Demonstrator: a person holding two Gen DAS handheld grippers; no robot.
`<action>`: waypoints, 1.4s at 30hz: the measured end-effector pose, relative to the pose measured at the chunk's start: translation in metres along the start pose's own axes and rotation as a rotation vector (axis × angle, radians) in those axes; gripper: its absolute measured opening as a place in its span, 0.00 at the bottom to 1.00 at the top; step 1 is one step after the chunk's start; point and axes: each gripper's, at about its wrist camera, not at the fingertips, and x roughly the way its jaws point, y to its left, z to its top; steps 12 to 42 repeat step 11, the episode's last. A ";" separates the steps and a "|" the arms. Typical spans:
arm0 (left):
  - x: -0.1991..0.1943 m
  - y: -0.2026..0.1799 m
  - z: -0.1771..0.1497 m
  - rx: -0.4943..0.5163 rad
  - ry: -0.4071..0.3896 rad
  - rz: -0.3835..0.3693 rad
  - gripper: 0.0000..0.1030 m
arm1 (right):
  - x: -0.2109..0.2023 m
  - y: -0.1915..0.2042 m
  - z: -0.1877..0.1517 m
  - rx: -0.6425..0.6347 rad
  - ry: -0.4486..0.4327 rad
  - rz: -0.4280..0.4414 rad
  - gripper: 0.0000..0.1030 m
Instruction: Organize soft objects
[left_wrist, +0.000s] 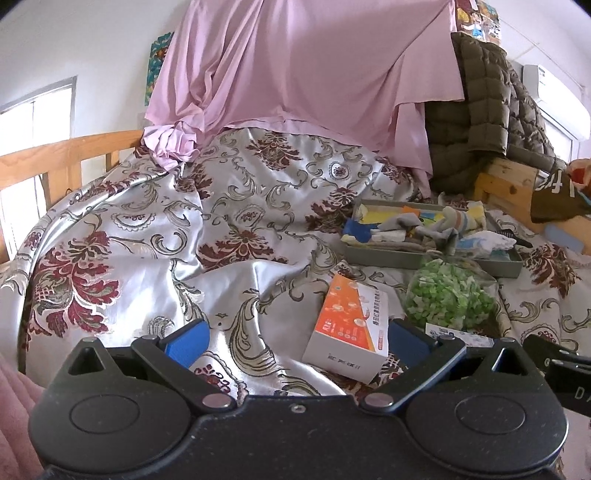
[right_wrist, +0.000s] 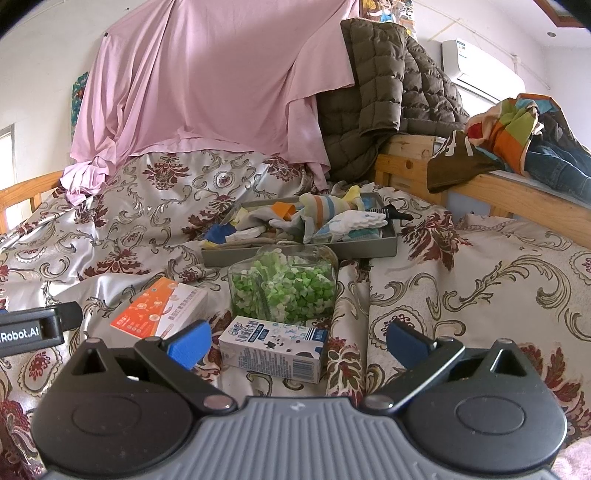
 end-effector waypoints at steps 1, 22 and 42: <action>0.000 -0.001 0.000 0.004 0.000 -0.002 0.99 | 0.000 0.000 0.000 0.000 0.000 0.000 1.00; -0.002 -0.004 -0.001 0.023 -0.012 -0.005 0.99 | 0.000 0.000 0.000 0.000 0.004 0.000 1.00; -0.002 -0.004 -0.001 0.023 -0.012 -0.005 0.99 | 0.000 0.000 0.000 0.000 0.004 0.000 1.00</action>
